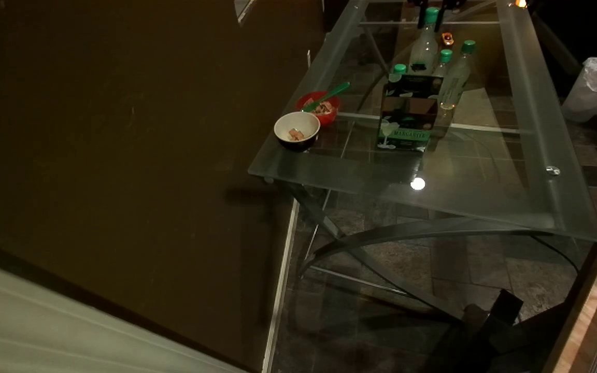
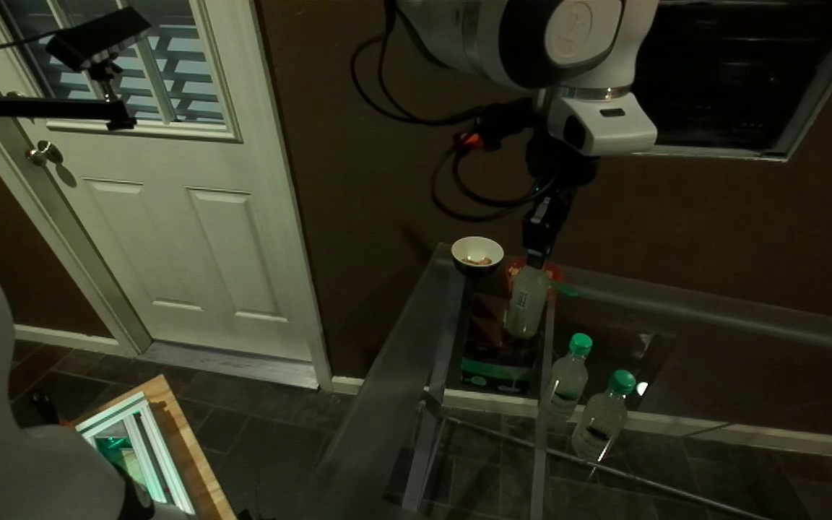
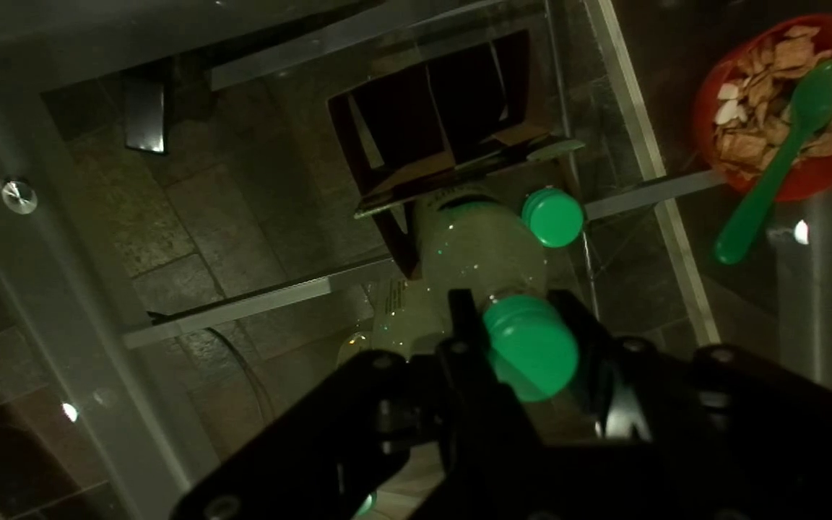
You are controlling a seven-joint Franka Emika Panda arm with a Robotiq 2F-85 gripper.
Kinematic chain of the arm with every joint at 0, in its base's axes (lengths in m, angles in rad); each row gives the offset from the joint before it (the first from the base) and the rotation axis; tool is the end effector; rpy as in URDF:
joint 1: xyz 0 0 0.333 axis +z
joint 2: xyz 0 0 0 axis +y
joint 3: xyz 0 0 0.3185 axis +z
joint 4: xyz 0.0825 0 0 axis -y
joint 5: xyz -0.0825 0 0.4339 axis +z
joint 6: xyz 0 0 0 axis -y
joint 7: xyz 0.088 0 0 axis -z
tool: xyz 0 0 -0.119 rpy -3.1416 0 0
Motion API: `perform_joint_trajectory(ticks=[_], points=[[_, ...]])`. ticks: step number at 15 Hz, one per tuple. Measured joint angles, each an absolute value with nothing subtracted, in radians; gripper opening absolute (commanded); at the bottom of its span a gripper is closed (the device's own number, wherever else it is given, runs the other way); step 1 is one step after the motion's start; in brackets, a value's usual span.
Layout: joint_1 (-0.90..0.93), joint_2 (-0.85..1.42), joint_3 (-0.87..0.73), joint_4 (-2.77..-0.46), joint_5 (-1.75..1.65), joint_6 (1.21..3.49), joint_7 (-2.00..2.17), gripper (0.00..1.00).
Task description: Move the bottle from the left compartment to the right compartment of the box
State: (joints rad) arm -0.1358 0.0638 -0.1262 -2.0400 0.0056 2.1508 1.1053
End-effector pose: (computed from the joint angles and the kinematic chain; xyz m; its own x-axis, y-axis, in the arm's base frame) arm 0.5911 -0.1576 0.3817 0.1991 -0.9797 0.0242 -0.9789 -0.2000 -0.0410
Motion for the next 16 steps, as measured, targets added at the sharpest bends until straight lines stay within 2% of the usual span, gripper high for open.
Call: perform_joint_trajectory(ticks=[16], points=[[-0.136, 0.015, -0.130, -2.062, 0.004, 2.151, 1.131, 0.07]])
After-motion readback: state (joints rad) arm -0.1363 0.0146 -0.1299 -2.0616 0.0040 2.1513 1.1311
